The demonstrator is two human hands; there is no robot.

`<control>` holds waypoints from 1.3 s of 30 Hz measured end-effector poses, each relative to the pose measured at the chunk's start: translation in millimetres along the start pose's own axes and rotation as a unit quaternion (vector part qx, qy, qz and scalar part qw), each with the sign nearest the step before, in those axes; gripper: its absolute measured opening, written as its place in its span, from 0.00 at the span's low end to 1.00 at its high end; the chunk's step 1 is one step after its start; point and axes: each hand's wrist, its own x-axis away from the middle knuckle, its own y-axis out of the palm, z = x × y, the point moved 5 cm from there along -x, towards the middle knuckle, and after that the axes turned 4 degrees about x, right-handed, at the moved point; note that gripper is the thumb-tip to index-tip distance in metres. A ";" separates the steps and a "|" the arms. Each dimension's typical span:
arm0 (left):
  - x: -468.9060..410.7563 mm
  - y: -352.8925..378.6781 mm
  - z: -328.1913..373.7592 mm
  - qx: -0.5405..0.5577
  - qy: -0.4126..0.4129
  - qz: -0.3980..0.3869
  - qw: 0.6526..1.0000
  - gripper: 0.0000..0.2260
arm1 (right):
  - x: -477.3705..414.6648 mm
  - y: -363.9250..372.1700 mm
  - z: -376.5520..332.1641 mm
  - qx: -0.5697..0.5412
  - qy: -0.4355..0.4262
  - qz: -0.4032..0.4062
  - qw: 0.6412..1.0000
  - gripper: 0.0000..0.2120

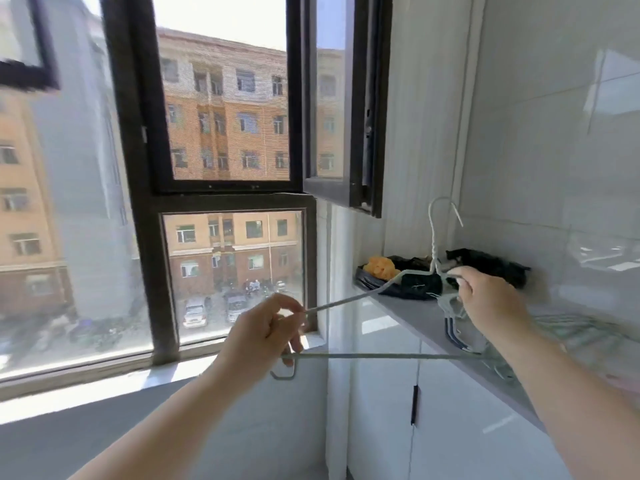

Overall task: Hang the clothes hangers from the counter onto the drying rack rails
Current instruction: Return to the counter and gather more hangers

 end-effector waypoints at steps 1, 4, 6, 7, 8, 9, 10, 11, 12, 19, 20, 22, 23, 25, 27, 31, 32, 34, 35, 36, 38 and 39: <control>11.2 -19.1 -2.0 -0.037 -0.007 -0.002 0.999 0.10 | 3.3 2.0 -26.6 -0.004 -0.027 -0.002 1.000 0.15; 49.3 -71.1 -7.6 -0.186 -0.047 -0.031 0.981 0.08 | 19.0 7.2 -111.4 -0.003 -0.102 -0.039 0.994 0.16; 75.1 -105.3 -5.8 -0.265 -0.068 -0.026 0.962 0.04 | 35.0 5.4 -170.1 -0.019 -0.163 -0.046 0.985 0.16; 87.7 -123.2 -2.6 -0.299 -0.072 -0.008 0.951 0.04 | 44.7 3.4 -199.7 -0.035 -0.196 -0.042 0.979 0.17; 100.2 -141.3 1.6 -0.337 -0.071 0.016 0.939 0.06 | 55.4 1.0 -228.8 -0.051 -0.227 -0.039 0.972 0.17; 112.2 -159.5 6.0 -0.375 -0.071 0.044 0.923 0.09 | 66.5 -1.7 -257.1 -0.065 -0.252 -0.037 0.965 0.17; 124.7 -177.6 9.4 -0.405 -0.074 0.070 0.909 0.11 | 77.8 -4.5 -284.5 -0.077 -0.273 -0.038 0.958 0.17; 137.2 -195.7 11.9 -0.432 -0.078 0.091 0.894 0.12 | 88.4 -6.9 -311.3 -0.087 -0.290 -0.040 0.952 0.16; 150.1 -213.4 14.3 -0.457 -0.083 0.107 0.879 0.13 | 98.5 -9.1 -336.8 -0.099 -0.305 -0.042 0.946 0.16; 249.2 -334.6 25.1 -0.513 -0.160 0.220 0.814 0.12 | 165.0 -43.3 -487.7 -0.170 -0.411 -0.038 0.895 0.15; 262.3 -347.6 28.7 -0.510 -0.167 0.234 0.811 0.12 | 173.1 -49.3 -505.3 -0.180 -0.428 -0.037 0.885 0.15; 285.5 -371.2 36.1 -0.504 -0.185 0.261 0.802 0.12 | 185.6 -58.7 -540.1 -0.200 -0.452 -0.045 0.868 0.14; 295.2 -382.4 39.4 -0.504 -0.194 0.271 0.797 0.12 | 190.6 -62.1 -556.8 -0.206 -0.459 -0.049 0.863 0.14; 310.2 -403.8 45.3 -0.507 -0.206 0.291 0.785 0.12 | 198.1 -66.9 -588.7 -0.212 -0.470 -0.053 0.855 0.14; 321.5 -423.6 49.7 -0.503 -0.215 0.315 0.776 0.12 | 203.2 -70.8 -617.1 -0.220 -0.476 -0.056 0.850 0.14; 326.2 -458.8 47.9 -0.477 -0.207 0.363 0.774 0.11 | 199.4 -70.4 -661.3 -0.240 -0.501 -0.069 0.828 0.16; 326.2 -464.0 46.8 -0.464 -0.211 0.373 0.775 0.11 | 197.9 -71.4 -665.9 -0.239 -0.515 -0.068 0.820 0.17; 314.7 -482.5 36.6 -0.447 -0.215 0.384 0.779 0.12 | 183.2 -70.7 -683.1 -0.247 -0.536 -0.053 0.806 0.20; 309.5 -489.2 33.9 -0.442 -0.216 0.384 0.781 0.12 | 175.7 -73.2 -687.1 -0.252 -0.539 -0.046 0.802 0.21; 301.1 -498.2 28.0 -0.435 -0.216 0.384 0.786 0.11 | 164.5 -72.8 -693.1 -0.256 -0.535 -0.034 0.804 0.21; 280.8 -518.1 13.3 -0.426 -0.216 0.384 0.790 0.11 | 135.4 -72.7 -704.0 -0.250 -0.509 0.017 0.824 0.20; 269.8 -526.7 7.0 -0.426 -0.214 0.382 0.792 0.11 | 119.9 -74.1 -707.8 -0.243 -0.490 0.051 0.835 0.19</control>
